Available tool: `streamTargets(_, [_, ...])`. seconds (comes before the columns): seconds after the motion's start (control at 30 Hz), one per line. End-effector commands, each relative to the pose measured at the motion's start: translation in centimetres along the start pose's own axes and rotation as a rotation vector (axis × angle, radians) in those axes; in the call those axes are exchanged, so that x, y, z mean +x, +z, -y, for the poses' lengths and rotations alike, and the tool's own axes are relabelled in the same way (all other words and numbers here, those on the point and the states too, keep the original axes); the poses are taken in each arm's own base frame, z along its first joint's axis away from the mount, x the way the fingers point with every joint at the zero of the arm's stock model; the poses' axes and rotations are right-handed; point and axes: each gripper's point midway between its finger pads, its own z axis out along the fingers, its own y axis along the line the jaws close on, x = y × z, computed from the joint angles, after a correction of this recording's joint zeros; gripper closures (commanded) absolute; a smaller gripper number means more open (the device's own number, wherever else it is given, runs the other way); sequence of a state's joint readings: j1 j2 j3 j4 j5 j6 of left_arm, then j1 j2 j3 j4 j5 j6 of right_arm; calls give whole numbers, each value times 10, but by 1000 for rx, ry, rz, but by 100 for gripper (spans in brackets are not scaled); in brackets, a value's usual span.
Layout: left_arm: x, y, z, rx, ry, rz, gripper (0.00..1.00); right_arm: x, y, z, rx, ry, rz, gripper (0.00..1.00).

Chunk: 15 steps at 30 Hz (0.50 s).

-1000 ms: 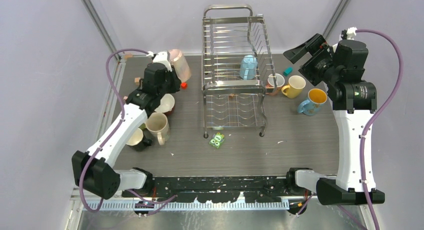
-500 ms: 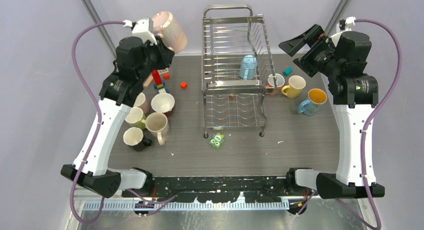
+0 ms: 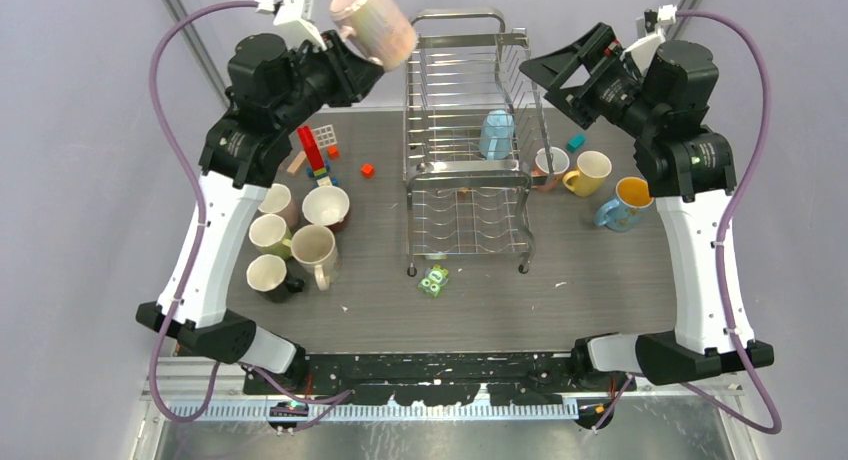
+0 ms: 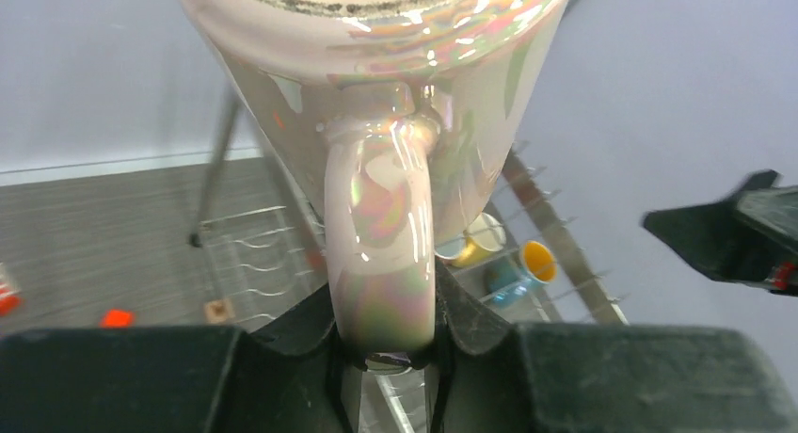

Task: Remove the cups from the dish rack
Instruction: Place the cup at the center of the board.

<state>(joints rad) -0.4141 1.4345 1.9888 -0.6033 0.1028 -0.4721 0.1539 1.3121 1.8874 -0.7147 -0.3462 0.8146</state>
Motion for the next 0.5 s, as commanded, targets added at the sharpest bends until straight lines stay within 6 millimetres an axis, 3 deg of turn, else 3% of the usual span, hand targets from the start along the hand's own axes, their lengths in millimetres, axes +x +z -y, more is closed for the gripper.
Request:
streamTargets(0.0, [-52,-9,78,278,-78,150,100,-11,-1,-48,-171,-4,40,0])
streamTargets(0.27, [-44,2,139,473,-216,112,100,-10,8,-71,-292,22,57,0])
streamTargets(0.47, [-40,3,163,561,-299,88,100,-10,15,-82,-356,54,47,0])
